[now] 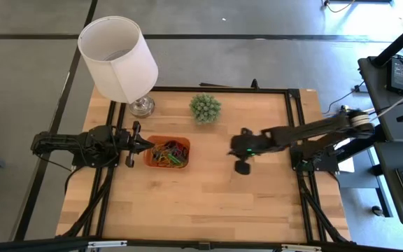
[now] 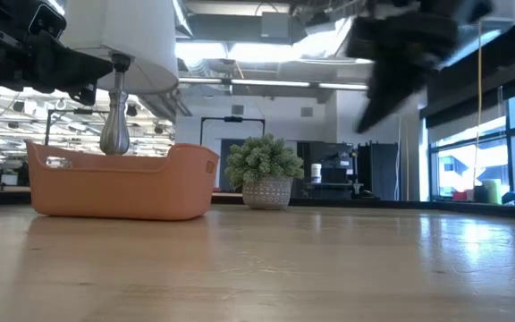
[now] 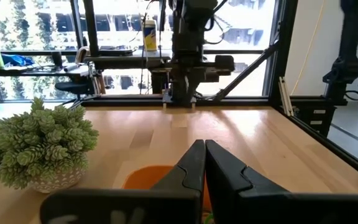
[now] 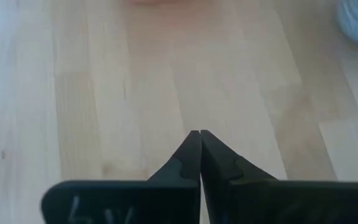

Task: Pick and place rubber bands into bin
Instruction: Return to Home Position

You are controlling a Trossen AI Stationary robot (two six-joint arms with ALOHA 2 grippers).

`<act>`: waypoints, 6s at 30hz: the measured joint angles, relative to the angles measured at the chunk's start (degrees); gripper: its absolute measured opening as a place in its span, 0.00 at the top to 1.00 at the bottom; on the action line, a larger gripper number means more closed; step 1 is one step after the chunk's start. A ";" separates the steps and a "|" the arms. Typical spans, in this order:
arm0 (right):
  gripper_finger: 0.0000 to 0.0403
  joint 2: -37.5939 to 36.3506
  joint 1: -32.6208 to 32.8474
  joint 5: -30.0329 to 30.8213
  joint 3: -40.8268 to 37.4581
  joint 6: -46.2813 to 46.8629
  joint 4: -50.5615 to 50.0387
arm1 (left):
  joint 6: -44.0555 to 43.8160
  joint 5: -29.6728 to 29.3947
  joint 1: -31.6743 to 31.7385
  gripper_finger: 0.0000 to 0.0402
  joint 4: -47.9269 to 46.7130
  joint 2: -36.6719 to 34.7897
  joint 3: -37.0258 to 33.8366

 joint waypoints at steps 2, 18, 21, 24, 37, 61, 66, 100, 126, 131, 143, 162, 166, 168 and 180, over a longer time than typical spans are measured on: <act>0.99 -5.20 0.00 -0.01 -5.13 0.01 1.05 | -0.01 0.00 0.00 0.99 -0.09 0.00 0.00; 0.99 -39.27 -3.01 -0.13 -35.36 -5.11 25.86 | 0.00 0.00 0.00 0.98 -0.22 0.00 0.00; 1.00 -44.61 -4.74 -0.97 -39.05 -5.57 30.54 | 0.00 0.00 0.00 0.99 -0.22 0.00 0.00; 1.00 -49.74 -6.35 -4.90 -42.69 -6.22 33.61 | 0.00 0.00 0.00 0.98 -0.22 0.00 0.00; 1.00 -69.19 -7.48 -7.17 -52.00 -4.98 35.08 | 0.01 0.00 0.00 0.98 -0.24 0.00 0.00; 1.00 -80.42 -7.48 -10.75 -51.98 -11.95 27.59 | 0.01 0.00 0.00 0.98 -0.15 0.00 0.00; 0.99 -80.42 -7.48 -10.63 -51.98 -12.66 27.60 | 0.01 0.00 0.00 0.98 -0.20 0.00 0.00; 0.93 -80.39 -7.48 -10.54 -51.98 -12.72 27.60 | 0.01 0.00 0.00 0.99 -0.22 0.00 0.00; 0.93 -80.39 -7.48 -10.54 -51.96 -12.72 27.60 | 0.00 0.00 0.00 0.99 -0.24 0.00 0.00; 0.93 -80.39 -7.48 -10.54 -51.96 -12.72 27.60 | -0.01 0.00 0.00 0.99 -0.24 0.00 0.02; 0.93 -80.39 -7.48 -10.51 -51.96 -12.72 27.60 | 0.01 0.00 0.00 0.99 -0.24 0.00 0.00; 0.93 -80.39 -7.48 -10.54 -51.96 -12.72 27.61 | 0.01 0.00 0.00 0.99 -0.24 0.00 0.01; 0.93 -80.39 -7.48 -10.54 -51.96 -12.72 27.60 | 0.01 0.00 0.00 0.99 -0.24 0.00 0.00; 0.93 -80.39 -7.45 -10.54 -51.96 -12.72 27.62 | 0.01 0.00 0.00 0.99 -0.24 0.00 0.00; 0.93 -80.39 -7.48 -10.54 -51.94 -12.72 27.61 | 0.01 -0.02 0.00 0.99 -0.24 0.00 0.00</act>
